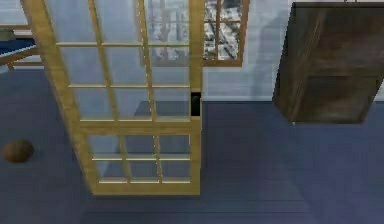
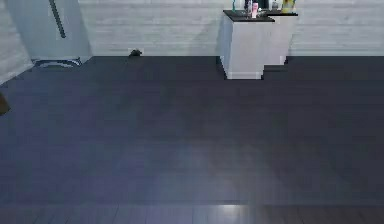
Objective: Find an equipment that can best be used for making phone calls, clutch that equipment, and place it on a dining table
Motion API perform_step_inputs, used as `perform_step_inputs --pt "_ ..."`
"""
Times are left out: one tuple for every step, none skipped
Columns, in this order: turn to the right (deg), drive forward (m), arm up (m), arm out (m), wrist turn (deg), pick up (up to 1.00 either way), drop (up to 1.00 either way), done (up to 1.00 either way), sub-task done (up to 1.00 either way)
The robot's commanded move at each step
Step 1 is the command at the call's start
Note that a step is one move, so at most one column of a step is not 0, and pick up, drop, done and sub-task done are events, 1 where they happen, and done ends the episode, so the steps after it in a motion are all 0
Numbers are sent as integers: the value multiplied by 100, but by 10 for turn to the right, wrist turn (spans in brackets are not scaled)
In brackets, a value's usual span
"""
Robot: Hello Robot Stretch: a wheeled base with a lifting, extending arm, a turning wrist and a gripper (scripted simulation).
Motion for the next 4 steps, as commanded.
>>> perform_step_inputs --pt "-450 0 0 0 0 0 0 0 0" --pt "-240 0 0 0 0 0 0 0 0" --pt "0 100 0 0 0 0 0 0 0" --pt "0 100 0 0 0 0 0 0 0"
